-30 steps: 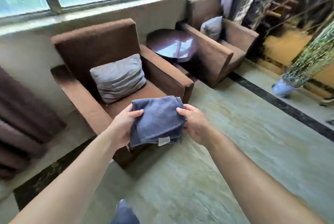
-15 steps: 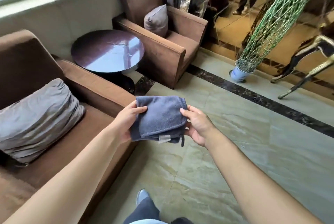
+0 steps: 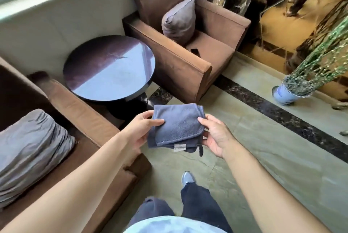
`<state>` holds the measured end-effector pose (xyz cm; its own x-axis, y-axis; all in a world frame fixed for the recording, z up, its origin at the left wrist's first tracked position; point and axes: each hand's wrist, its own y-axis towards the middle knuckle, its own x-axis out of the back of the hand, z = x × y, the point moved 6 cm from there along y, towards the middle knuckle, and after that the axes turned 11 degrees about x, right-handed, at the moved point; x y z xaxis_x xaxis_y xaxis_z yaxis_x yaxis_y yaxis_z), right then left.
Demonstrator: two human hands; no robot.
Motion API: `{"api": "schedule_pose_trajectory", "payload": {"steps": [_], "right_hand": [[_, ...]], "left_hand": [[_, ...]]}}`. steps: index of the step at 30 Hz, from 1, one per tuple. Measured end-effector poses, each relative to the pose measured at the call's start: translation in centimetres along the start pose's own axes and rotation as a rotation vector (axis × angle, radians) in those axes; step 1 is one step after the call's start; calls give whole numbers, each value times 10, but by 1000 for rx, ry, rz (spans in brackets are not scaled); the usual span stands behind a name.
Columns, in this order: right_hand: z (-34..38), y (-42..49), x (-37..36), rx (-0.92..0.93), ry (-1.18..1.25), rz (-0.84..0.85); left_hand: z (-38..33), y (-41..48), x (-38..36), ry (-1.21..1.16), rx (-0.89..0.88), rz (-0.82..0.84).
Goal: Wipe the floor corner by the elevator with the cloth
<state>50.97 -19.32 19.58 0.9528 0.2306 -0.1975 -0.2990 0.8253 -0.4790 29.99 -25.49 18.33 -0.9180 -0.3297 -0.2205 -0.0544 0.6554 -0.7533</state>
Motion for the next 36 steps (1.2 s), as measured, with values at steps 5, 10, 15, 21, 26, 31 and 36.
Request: {"api": "schedule_pose_trajectory", "payload": {"steps": [5,10,15,21,26,31,36], "right_hand": [[51,115,-28,-78,-127,119],[71,221,-102,-157,-244,301],[71,345,-182,-216,-361,409],[44,470,-250,-332,-520,434],[-8,559,-293,-384,-620,446],[-67,623,-325,-437,-719,491],[-82,648,-338,-448,-872,542]], "left_hand": [[-62,68,21,-128,-2,-90],[-103,120,84,-314,-13,-157],[-145,199,158,-456,13,-252],[-180,279,227,-532,85,-437],[-182,350,278,-586,130,-523],[-157,406,325,-657,221,-613],[-150,415,342,-611,309,-620]]}}
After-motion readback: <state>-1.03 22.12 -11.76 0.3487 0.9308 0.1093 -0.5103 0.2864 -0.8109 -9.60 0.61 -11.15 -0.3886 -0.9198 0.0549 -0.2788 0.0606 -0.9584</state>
